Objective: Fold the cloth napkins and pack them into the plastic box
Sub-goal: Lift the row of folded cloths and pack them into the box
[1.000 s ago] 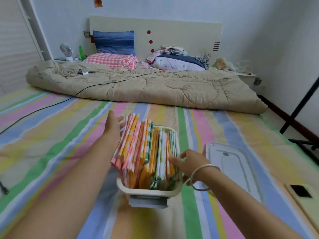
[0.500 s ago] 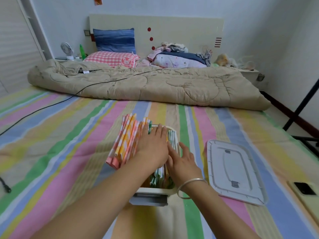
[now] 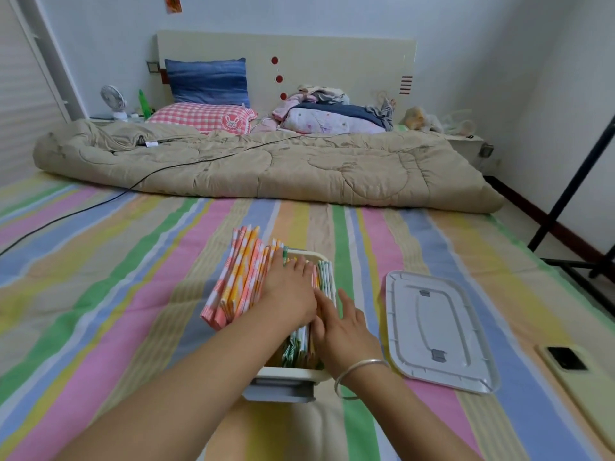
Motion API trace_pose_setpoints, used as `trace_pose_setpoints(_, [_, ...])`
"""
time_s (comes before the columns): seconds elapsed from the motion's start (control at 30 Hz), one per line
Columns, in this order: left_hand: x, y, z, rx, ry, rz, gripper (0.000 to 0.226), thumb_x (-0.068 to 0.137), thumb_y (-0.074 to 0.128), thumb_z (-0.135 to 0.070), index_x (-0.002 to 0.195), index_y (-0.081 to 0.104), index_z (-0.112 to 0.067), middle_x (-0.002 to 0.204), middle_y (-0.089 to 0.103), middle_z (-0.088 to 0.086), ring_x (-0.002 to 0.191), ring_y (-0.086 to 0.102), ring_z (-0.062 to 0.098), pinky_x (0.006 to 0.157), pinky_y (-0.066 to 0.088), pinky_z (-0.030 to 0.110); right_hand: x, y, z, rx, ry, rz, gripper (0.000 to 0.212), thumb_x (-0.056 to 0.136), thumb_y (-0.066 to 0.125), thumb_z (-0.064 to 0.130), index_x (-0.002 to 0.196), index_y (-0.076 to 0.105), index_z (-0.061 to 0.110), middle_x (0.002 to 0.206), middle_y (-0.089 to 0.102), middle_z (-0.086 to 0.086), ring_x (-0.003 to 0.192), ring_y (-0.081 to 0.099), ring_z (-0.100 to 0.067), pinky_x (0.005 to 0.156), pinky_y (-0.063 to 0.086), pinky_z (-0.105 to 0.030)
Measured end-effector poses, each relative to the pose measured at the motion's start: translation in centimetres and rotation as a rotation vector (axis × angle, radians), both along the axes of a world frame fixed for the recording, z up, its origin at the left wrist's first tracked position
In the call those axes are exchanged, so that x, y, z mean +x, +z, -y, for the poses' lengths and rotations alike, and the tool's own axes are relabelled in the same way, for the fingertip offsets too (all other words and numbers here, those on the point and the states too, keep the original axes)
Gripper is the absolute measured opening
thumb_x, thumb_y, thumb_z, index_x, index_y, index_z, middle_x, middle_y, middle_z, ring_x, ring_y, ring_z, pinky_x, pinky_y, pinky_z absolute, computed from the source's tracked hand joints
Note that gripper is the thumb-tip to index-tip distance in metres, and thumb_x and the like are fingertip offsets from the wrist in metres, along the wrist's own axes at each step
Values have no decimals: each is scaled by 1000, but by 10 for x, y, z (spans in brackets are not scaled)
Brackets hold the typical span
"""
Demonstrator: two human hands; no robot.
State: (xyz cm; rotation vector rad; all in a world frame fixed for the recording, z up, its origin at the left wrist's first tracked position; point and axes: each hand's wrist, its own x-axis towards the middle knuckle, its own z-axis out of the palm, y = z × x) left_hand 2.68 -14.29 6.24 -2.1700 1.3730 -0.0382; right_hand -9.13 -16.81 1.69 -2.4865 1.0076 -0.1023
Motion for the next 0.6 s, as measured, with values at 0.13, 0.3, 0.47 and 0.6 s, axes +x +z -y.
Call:
trace_pose_setpoints(0.13, [4,7,-15,-239,-12,-122,69,105,28,-39,158,-2,-7,167,4,12,154,7,25,124,0,50,6,11,-1,-9,-4,-61,50,102,24,48,151,14,42,160,15,-5,145,18,-28,104,36,-45])
trace_pose_setpoints(0.3, [7,4,-35,-679,67,-240,56,98,50,-51,139,46,-14,139,52,7,128,44,25,107,35,35,25,32,-4,-191,-172,-66,38,97,36,47,121,55,25,124,51,-8,123,41,-28,90,42,-42])
trace_pose_setpoints(0.47, [19,7,-33,-649,162,-244,60,90,52,-68,121,57,-17,126,60,5,122,47,26,98,37,37,47,42,-1,-243,-228,-93,31,95,45,36,117,56,17,124,50,-7,121,42,-28,89,40,-42])
trace_pose_setpoints(0.6, [23,13,-18,-527,247,-213,75,85,49,-77,132,54,-19,139,54,6,138,35,28,107,30,41,45,35,3,-226,-243,-40,24,98,43,30,112,58,19,120,51,-6,117,45,-27,85,40,-40])
